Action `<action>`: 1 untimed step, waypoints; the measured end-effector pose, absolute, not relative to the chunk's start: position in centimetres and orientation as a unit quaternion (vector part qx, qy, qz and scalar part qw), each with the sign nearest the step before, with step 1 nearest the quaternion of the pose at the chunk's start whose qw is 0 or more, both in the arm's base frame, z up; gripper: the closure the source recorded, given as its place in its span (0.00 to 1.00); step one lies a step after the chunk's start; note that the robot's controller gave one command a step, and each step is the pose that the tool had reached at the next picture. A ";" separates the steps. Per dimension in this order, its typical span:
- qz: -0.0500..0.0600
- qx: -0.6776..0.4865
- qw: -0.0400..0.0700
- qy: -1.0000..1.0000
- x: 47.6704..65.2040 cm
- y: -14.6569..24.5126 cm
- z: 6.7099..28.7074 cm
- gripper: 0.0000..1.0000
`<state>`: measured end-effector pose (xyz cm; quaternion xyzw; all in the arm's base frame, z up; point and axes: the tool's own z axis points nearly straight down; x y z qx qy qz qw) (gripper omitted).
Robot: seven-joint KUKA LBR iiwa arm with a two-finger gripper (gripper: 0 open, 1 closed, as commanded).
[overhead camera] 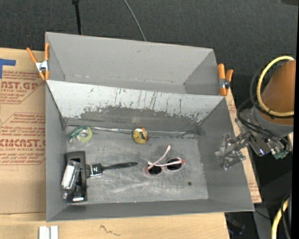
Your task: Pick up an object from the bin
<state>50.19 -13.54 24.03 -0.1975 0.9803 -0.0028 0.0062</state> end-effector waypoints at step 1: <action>0.001 0.017 -0.002 1.000 50.1 -9.2 13.2 0.00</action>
Offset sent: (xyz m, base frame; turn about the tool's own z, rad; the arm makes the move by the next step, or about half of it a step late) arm 0.0000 0.0000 0.0000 0.0000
